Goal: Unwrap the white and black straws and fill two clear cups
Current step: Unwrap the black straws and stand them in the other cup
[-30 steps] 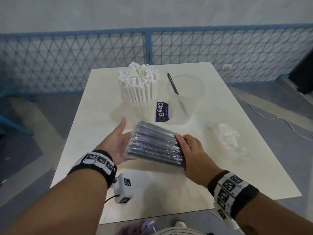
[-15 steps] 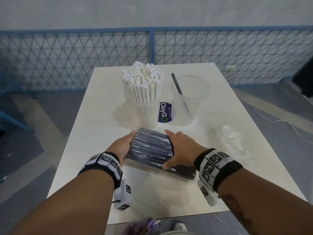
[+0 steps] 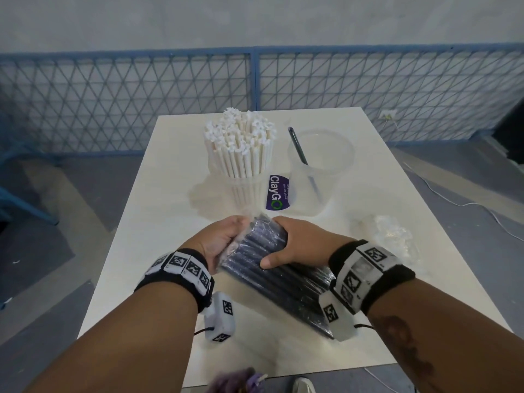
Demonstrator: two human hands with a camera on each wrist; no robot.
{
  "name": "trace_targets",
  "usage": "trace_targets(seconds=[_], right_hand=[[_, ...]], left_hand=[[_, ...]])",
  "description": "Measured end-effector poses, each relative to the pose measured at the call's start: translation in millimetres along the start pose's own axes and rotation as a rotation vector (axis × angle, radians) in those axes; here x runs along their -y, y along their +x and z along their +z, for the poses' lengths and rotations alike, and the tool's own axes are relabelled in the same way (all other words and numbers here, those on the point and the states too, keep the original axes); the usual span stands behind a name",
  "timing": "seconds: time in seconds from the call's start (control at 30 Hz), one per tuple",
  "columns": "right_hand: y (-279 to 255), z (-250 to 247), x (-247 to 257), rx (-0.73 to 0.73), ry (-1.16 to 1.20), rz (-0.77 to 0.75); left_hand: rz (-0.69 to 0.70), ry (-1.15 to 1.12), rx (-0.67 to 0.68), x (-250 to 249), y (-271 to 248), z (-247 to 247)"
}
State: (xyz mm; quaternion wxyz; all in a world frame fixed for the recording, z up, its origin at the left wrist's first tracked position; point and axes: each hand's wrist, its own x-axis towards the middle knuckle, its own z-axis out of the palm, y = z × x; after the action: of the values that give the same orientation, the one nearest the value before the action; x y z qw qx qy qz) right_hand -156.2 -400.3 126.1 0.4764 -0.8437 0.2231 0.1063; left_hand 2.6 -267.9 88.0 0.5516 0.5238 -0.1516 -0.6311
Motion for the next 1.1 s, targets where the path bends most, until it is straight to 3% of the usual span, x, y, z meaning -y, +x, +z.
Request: trace_targets(seconds=[0.1,0.23,0.3,0.43,0.53,0.63,0.77,0.9,1.1], right_hand=[[-6.3,-2.0,12.2,-0.089,-0.168,-0.041],[-16.1,7.3,22.1,-0.412,-0.620,-0.164],[-21.1,20.6,22.0,-0.566,-0.815,-0.243],[-18.5,61.3,-4.2,-0.713,-0.929,-0.391],[-14.1,84.0,-30.9,-0.698,-0.995,-0.433],[-15.3,99.1,-44.4,-0.568,-1.027,-0.367],[-13.6,101.1,-43.4,-0.420,-0.968,-0.244],[-0.4,89.1,-39.2,-0.369,-0.904,-0.105],[2.2,90.0,-45.7,-0.380,-0.881,-0.091]], left_hand=[[0.059,-0.085,-0.014,-8.6,-0.4,-7.6],[0.136,-0.064,-0.096,-22.8,-3.7,-17.3],[0.128,-0.039,-0.139,-27.8,-5.7,-19.0],[-0.012,0.212,-0.254,-21.1,-2.3,-15.5],[-0.095,0.326,-0.389,-8.1,2.2,-18.8],[-0.153,0.361,-0.495,2.8,1.5,-23.6],[-0.100,0.395,-0.551,10.0,4.7,-30.9],[-0.027,0.406,-0.538,12.2,0.0,-29.8],[0.100,0.915,-0.810,35.0,-2.8,-37.7]])
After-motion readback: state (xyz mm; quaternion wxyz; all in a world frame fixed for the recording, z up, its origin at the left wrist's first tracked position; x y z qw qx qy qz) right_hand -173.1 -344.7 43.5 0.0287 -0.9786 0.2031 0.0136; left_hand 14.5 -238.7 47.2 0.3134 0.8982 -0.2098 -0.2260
